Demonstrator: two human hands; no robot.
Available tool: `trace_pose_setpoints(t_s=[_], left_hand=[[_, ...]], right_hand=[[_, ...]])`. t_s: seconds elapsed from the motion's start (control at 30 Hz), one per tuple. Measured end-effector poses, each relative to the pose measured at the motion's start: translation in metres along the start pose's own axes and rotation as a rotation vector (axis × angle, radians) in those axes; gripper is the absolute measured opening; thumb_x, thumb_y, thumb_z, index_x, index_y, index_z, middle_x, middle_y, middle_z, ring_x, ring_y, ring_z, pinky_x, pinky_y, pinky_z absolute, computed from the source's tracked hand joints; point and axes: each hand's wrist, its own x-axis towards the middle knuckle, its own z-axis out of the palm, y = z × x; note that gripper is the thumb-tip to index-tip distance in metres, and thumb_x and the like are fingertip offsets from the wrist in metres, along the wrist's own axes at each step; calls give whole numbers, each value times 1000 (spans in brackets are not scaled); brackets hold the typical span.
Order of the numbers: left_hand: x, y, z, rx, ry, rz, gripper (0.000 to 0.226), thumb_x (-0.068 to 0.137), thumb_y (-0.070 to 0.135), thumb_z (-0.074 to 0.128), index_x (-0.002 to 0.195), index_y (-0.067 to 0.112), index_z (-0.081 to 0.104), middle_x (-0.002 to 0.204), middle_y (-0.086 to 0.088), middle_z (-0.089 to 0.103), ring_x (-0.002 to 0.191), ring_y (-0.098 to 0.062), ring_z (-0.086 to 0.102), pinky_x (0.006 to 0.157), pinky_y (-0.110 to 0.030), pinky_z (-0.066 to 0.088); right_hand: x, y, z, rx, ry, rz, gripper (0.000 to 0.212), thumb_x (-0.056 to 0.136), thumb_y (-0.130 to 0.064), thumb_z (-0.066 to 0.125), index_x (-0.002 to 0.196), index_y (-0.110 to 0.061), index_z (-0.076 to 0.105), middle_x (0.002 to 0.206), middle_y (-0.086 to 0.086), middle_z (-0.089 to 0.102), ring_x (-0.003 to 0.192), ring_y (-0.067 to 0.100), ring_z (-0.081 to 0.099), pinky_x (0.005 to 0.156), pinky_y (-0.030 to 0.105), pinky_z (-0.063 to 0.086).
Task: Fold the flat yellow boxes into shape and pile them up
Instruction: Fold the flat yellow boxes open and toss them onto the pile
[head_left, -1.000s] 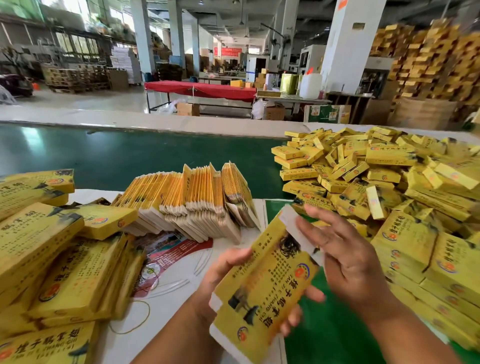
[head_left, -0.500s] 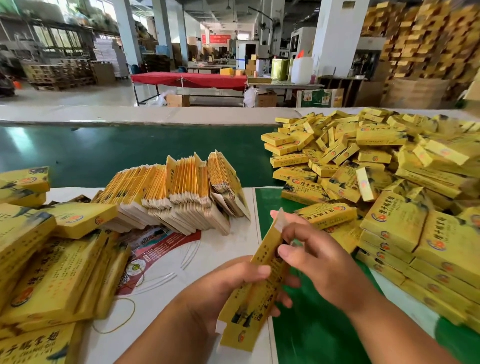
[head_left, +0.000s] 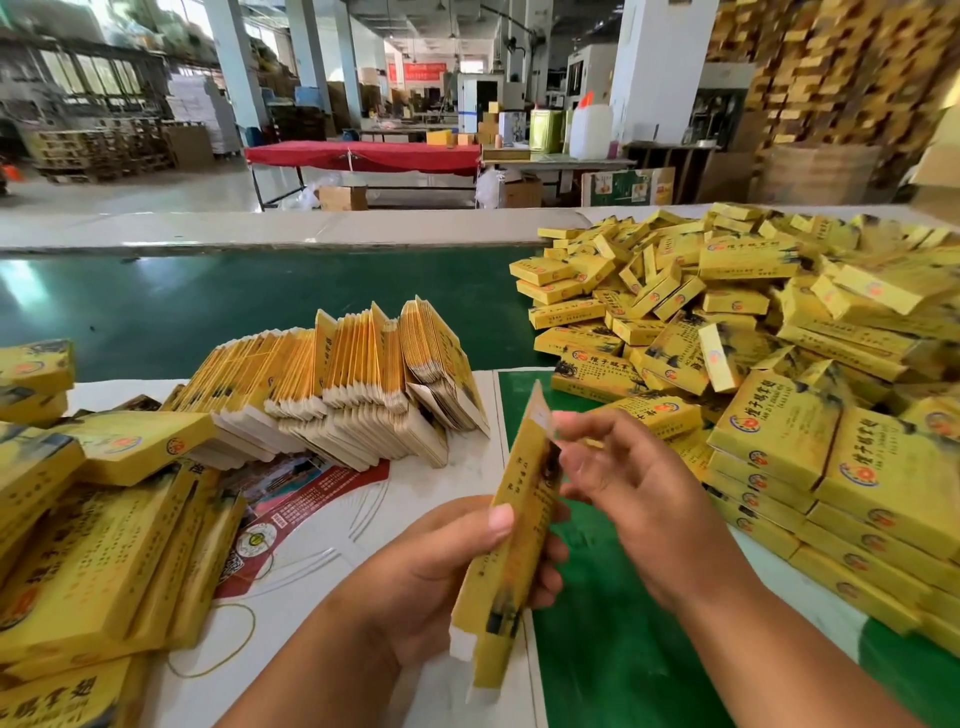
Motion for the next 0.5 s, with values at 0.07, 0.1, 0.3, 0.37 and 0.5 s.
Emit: trace_pose_setpoints(t_s=[0.07, 0.1, 0.3, 0.37, 0.5], left_hand=[[1, 2, -1, 27, 99, 57, 80, 54, 43, 90, 117, 1, 63, 99, -16, 67, 86, -25, 66, 79, -34, 55], [2, 2, 0, 90, 138, 68, 76, 54, 42, 90, 115, 4, 64, 99, -13, 69, 86, -22, 68, 77, -32, 55], [3, -1, 7, 368, 385, 128, 73, 54, 39, 89, 117, 19, 58, 101, -5, 74, 91, -22, 72, 71, -30, 58], [3, 0, 8, 424, 422, 160, 68, 56, 39, 91, 113, 22, 59, 98, -2, 75, 88, -20, 73, 69, -28, 58], [3, -3, 11, 467, 463, 196, 64, 52, 37, 90, 107, 24, 61, 93, 0, 76, 83, -17, 74, 64, -24, 58]], right_hand=[[0, 4, 3, -22, 66, 81, 63, 60, -72, 74, 107, -30, 66, 107, -12, 71, 100, 11, 69, 77, 33, 60], [-1, 4, 5, -39, 25, 129, 75, 55, -79, 73, 111, -30, 66, 108, -11, 72, 101, 12, 70, 79, 35, 60], [-6, 2, 13, -110, -152, 158, 62, 66, -71, 68, 110, -27, 74, 104, -11, 76, 98, 9, 72, 88, 36, 58], [-5, 2, 12, -84, -145, 165, 51, 73, -58, 70, 108, -23, 75, 102, -6, 77, 96, 13, 73, 89, 40, 58], [-5, 6, 12, -78, -127, 167, 35, 79, -44, 69, 106, -23, 75, 101, -4, 77, 95, 15, 73, 87, 41, 58]])
